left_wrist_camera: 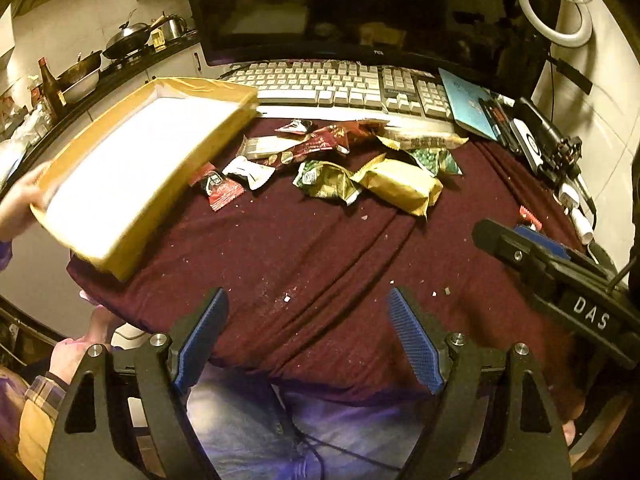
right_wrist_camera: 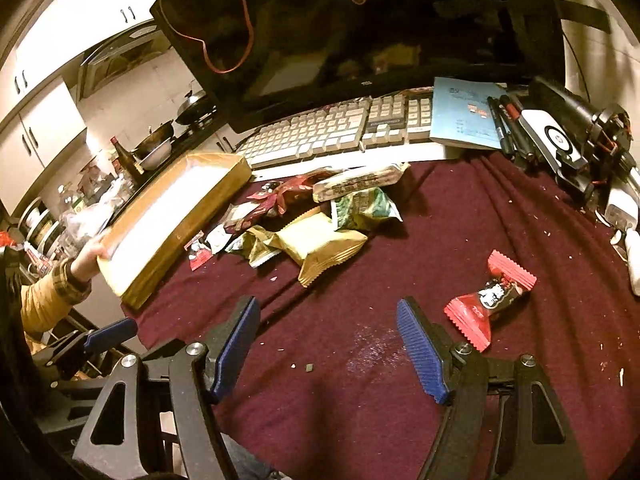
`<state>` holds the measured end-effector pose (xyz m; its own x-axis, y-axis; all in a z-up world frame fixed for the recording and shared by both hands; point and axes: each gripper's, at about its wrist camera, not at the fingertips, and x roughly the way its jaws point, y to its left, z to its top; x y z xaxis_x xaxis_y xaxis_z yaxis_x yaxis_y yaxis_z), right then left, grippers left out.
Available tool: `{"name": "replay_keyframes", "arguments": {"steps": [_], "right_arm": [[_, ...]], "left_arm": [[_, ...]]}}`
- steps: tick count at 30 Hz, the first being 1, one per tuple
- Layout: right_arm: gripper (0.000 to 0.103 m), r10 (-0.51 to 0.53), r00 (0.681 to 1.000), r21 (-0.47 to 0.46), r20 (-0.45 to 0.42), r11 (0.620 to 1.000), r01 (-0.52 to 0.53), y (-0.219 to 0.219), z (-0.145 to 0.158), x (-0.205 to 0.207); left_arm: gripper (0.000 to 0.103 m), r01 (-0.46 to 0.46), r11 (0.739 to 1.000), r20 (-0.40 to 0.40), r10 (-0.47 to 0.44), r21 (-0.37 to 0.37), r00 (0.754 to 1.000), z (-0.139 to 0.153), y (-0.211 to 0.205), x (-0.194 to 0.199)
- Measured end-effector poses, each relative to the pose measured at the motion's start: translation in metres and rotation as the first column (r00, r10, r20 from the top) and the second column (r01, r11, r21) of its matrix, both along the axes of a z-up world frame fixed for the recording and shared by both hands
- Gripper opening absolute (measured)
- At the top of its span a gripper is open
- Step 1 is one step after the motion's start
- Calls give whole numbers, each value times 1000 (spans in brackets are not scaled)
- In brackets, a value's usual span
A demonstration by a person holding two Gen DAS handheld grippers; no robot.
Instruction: Organize snacks
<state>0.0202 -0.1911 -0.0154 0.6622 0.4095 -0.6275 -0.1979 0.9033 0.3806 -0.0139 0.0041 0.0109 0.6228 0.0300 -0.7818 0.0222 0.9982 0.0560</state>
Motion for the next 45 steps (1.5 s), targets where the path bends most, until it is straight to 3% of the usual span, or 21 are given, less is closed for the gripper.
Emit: {"name": "replay_keyframes", "arguments": {"steps": [8, 14, 18, 22, 24, 27, 32, 36, 41, 45], "right_arm": [[73, -4, 1000, 29, -2, 1000, 4, -6, -1, -1], [73, -19, 999, 19, 37, 1000, 19, -10, 12, -4], [73, -27, 1000, 48, 4, 999, 27, -11, 7, 4], [73, -38, 999, 41, 15, 998, 37, -9, 8, 10], [73, -39, 999, 33, -2, 999, 39, -6, 5, 14], [73, -65, 998, 44, -17, 997, 65, -8, 4, 19], [71, -65, 997, 57, -32, 996, 67, -9, 6, 21], [71, -65, 998, 29, 15, 997, 65, -9, 16, 20], [70, -33, 999, 3, 8, 999, 33, -4, 12, 23], [68, -98, 995, -3, 11, 995, 98, -17, 15, 25]], "left_arm": [[82, -14, 999, 23, 15, -39, 1000, 7, 9, 9], [82, 32, 996, 69, -26, -79, 997, 11, 11, 17], [82, 35, 989, 44, -29, -146, 999, 6, 18, 29], [82, 36, 992, 52, -29, -120, 998, 5, 16, 34], [82, 24, 989, 46, -18, -143, 999, 5, 20, 41], [82, -6, 982, 51, 15, -186, 999, 14, 25, 57], [82, 41, 973, 96, -20, -225, 995, 40, 29, 67], [82, 49, 959, 33, -41, -278, 999, 17, 39, 68], [82, 13, 961, 0, -14, -277, 1000, -3, 41, 69], [82, 29, 959, 4, -29, -283, 1000, -8, 40, 66]]}}
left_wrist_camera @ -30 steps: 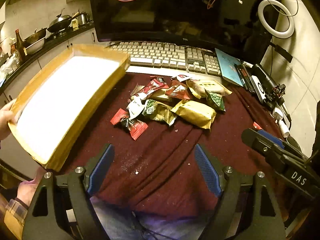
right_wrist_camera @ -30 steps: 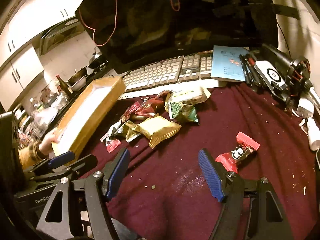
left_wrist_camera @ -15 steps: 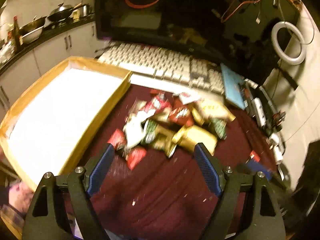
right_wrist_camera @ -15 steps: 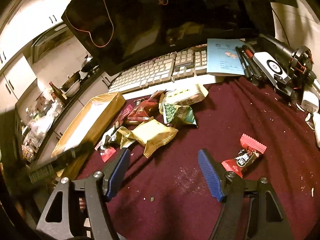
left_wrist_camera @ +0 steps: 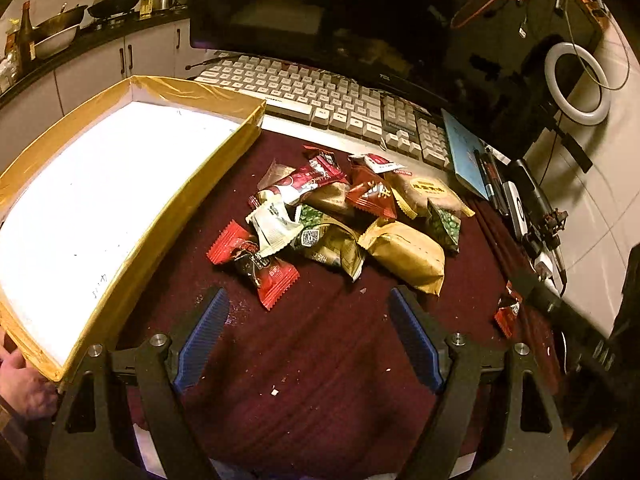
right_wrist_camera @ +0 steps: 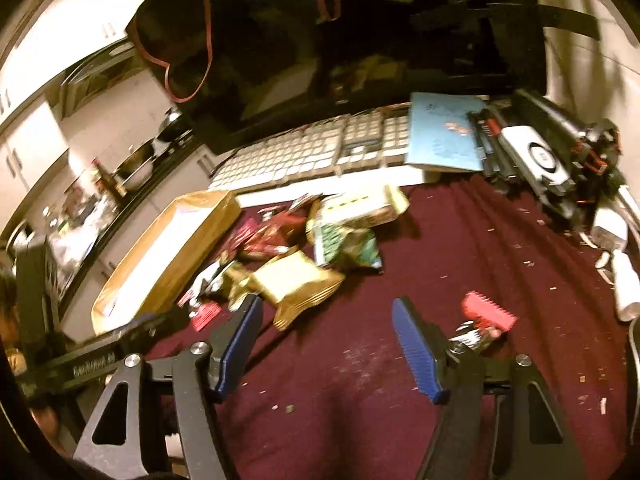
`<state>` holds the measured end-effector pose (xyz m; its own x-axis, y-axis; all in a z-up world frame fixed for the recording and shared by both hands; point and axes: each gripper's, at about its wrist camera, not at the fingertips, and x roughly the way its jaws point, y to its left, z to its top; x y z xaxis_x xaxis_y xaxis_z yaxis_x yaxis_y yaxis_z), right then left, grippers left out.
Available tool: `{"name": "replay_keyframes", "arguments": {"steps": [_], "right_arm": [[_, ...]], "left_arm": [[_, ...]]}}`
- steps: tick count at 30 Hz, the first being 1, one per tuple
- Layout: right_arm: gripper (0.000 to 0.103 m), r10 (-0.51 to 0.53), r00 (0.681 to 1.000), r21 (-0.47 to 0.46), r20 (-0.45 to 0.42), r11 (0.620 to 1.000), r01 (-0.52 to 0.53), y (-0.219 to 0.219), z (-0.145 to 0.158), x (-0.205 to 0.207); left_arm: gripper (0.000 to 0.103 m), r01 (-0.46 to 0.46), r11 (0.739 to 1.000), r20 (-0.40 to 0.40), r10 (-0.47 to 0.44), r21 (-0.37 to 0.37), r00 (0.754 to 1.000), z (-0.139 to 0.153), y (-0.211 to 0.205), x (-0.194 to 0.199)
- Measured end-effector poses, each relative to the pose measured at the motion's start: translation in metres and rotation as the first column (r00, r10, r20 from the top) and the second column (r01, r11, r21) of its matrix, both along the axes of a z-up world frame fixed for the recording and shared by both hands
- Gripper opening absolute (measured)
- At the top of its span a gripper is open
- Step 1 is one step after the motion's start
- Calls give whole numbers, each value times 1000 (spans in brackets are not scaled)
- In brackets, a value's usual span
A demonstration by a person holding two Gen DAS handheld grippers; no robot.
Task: Organize snacks
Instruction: 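Grasp the red candy packet with the right gripper while the left grasps the yellow biscuit pack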
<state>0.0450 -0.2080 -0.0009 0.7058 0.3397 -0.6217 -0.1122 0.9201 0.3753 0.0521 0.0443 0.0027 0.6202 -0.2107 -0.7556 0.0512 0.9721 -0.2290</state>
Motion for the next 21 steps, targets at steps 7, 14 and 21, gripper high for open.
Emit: {"name": "replay_keyframes", "arguments": {"steps": [7, 14, 21], "right_arm": [[70, -223, 975, -25, 8, 975, 223, -49, 10, 4], [56, -293, 950, -17, -113, 956, 293, -56, -32, 1], [24, -253, 962, -132, -104, 962, 239, -20, -44, 13]], "left_arm": [[82, 4, 1000, -1, -4, -23, 1000, 2, 3, 2], [82, -7, 998, -2, 7, -58, 1000, 0, 8, 1], [82, 22, 997, 6, -21, -77, 1000, 4, -3, -1]]}}
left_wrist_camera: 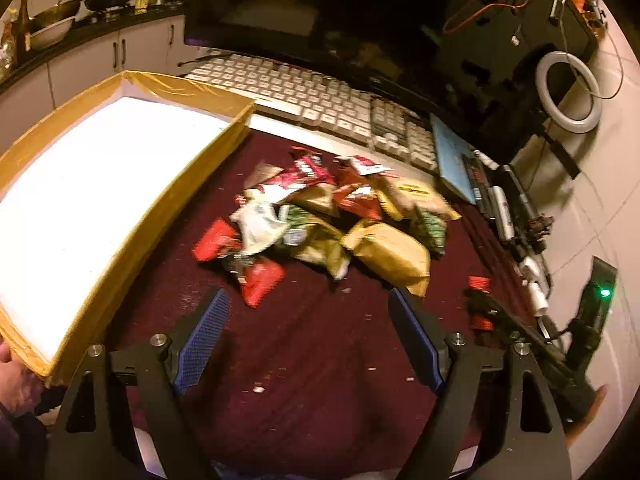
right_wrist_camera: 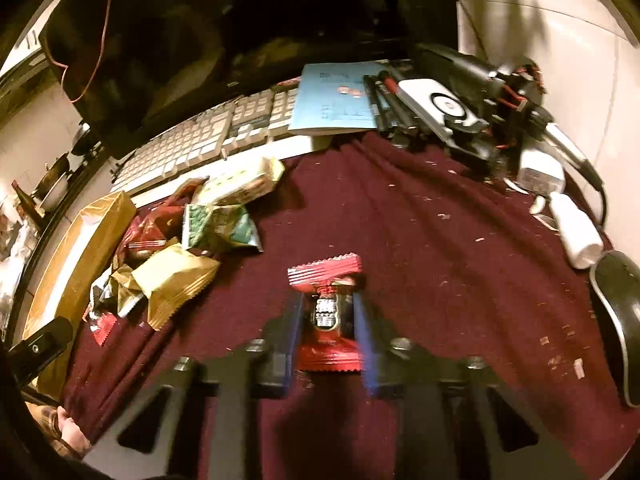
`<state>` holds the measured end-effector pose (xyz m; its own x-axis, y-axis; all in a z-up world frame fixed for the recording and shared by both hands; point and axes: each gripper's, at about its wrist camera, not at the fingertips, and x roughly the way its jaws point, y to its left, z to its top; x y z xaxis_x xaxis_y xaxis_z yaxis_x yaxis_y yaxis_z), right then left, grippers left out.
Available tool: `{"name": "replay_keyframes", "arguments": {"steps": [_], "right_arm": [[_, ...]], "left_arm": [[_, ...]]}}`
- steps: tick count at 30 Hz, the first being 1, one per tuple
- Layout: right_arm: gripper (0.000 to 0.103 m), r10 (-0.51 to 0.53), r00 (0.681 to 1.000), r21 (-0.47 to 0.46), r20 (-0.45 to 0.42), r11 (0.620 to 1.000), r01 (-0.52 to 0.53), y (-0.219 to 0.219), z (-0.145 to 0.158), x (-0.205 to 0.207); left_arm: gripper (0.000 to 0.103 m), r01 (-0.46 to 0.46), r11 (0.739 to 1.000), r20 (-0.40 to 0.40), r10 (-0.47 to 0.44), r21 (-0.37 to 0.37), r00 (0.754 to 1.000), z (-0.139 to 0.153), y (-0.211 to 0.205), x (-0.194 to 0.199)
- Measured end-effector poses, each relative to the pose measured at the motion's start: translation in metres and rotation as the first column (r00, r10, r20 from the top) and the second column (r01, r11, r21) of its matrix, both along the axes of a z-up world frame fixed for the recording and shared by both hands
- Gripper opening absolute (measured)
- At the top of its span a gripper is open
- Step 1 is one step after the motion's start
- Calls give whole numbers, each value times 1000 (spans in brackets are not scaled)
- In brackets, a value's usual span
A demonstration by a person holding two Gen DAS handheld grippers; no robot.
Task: Organize snacks
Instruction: 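Grasp the red candy packet with the right gripper while the left grasps the yellow biscuit pack, then carry both packets over the white tray and open both grippers to drop them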
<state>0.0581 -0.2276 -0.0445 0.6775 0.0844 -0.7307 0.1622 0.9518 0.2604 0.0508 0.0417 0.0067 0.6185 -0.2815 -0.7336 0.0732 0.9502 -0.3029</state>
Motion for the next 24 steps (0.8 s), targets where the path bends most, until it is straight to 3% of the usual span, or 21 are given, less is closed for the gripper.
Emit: {"name": "replay_keyframes", "arguments": {"steps": [7, 11, 18, 20, 22, 24], "right_arm": [[22, 39, 996, 48, 79, 998, -43, -10, 15, 7], [22, 40, 990, 67, 138, 997, -50, -21, 29, 15], [22, 100, 989, 182, 108, 976, -119, -24, 8, 25], [23, 112, 985, 182, 130, 974, -135, -22, 9, 23], [23, 114, 985, 183, 130, 974, -137, -22, 10, 23], [23, 118, 984, 202, 133, 969, -143, -24, 8, 23]], "left_arm": [[82, 108, 993, -51, -111, -56, 993, -5, -44, 25], [82, 135, 991, -87, -136, -17, 987, -6, -73, 48], [82, 52, 998, -183, -43, 45, 982, -31, -93, 83], [82, 33, 992, -168, -12, 122, 986, -35, -100, 89], [76, 34, 982, -155, -4, 188, 988, -39, -106, 89], [50, 43, 964, -116, -13, 264, 993, -42, -108, 82]]}}
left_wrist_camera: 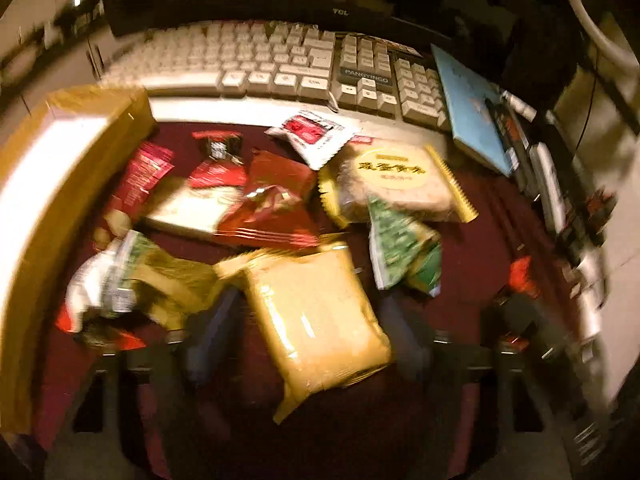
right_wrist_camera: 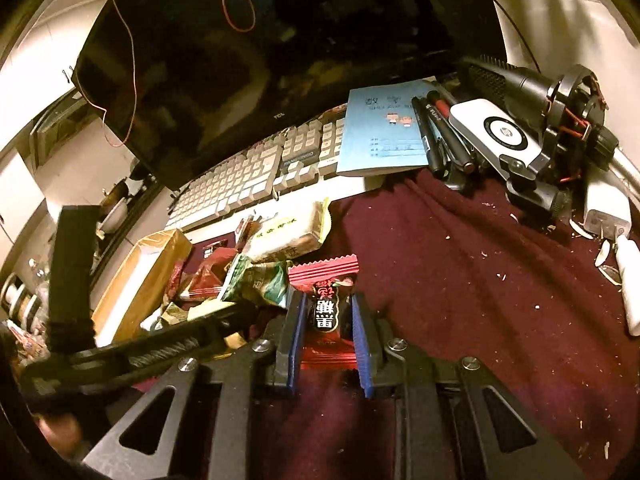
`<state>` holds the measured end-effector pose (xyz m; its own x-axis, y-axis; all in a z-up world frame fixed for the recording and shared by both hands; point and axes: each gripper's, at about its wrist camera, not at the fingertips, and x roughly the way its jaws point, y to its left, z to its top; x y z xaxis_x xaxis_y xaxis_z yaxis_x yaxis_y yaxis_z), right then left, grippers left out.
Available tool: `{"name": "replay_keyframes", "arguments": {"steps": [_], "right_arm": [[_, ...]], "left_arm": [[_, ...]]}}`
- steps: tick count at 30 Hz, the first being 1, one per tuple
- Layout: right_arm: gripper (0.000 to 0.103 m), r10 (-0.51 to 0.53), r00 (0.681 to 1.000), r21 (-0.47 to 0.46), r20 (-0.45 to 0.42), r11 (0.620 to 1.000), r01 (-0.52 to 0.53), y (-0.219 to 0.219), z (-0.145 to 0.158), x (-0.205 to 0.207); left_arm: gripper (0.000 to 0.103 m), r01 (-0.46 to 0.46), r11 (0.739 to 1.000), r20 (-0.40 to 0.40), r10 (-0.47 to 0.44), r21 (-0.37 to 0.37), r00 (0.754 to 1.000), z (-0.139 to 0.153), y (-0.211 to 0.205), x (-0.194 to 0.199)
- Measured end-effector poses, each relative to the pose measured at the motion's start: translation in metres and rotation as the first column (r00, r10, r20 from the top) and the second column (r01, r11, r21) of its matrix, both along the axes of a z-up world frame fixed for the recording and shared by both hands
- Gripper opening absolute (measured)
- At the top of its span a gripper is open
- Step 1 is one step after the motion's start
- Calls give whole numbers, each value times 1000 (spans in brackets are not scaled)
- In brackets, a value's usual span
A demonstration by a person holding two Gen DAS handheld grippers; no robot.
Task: Organize snacks
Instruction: 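Carry both packets over the white tray and open both grippers to drop them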
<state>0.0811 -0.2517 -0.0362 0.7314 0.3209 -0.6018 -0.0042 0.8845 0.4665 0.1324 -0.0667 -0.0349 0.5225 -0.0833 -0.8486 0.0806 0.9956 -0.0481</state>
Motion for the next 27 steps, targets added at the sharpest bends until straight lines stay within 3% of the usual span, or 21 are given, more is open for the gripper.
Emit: {"name": "replay_keyframes", "arguments": {"steps": [1, 2, 4, 7, 10, 12, 17, 20, 24, 27], "right_arm": [[23, 0, 1000, 12, -2, 1000, 0, -2, -1, 0], [23, -1, 1000, 24, -3, 1000, 1, -4, -1, 1], [23, 2, 1000, 37, 2, 999, -2, -4, -1, 0], [23, 11, 1000, 29, 3, 1000, -11, -2, -1, 0], [23, 20, 1000, 21, 6, 1000, -20, 1, 0, 1], [23, 37, 999, -2, 14, 999, -36, 6, 2, 0], [23, 41, 999, -108, 34, 993, -37, 21, 9, -5], [22, 55, 997, -142, 56, 989, -47, 36, 20, -11], [22, 242, 965, -79, 104, 969, -234, 85, 46, -11], [22, 392, 911, -65, 128, 920, -386, 142, 61, -8]], "left_arm": [[43, 8, 999, 21, -9, 33, 1000, -1, 2, -6], [43, 16, 999, 32, -17, 31, 999, -2, 8, -13], [42, 17, 999, 50, -15, -44, 999, 0, 22, -27], [42, 74, 993, 169, -57, -94, 984, 13, 30, -51], [42, 175, 959, 196, -132, -221, 972, 22, 39, -59], [42, 187, 949, 233, -128, -254, 964, 32, 46, -63], [42, 45, 968, 271, 24, -246, 962, 63, 91, -66], [42, -101, 947, 287, 193, -306, 938, 79, 145, -75], [42, -268, 916, 303, 357, -299, 883, 87, 206, -83], [43, -350, 885, 276, 435, -306, 857, 81, 244, -87]]}}
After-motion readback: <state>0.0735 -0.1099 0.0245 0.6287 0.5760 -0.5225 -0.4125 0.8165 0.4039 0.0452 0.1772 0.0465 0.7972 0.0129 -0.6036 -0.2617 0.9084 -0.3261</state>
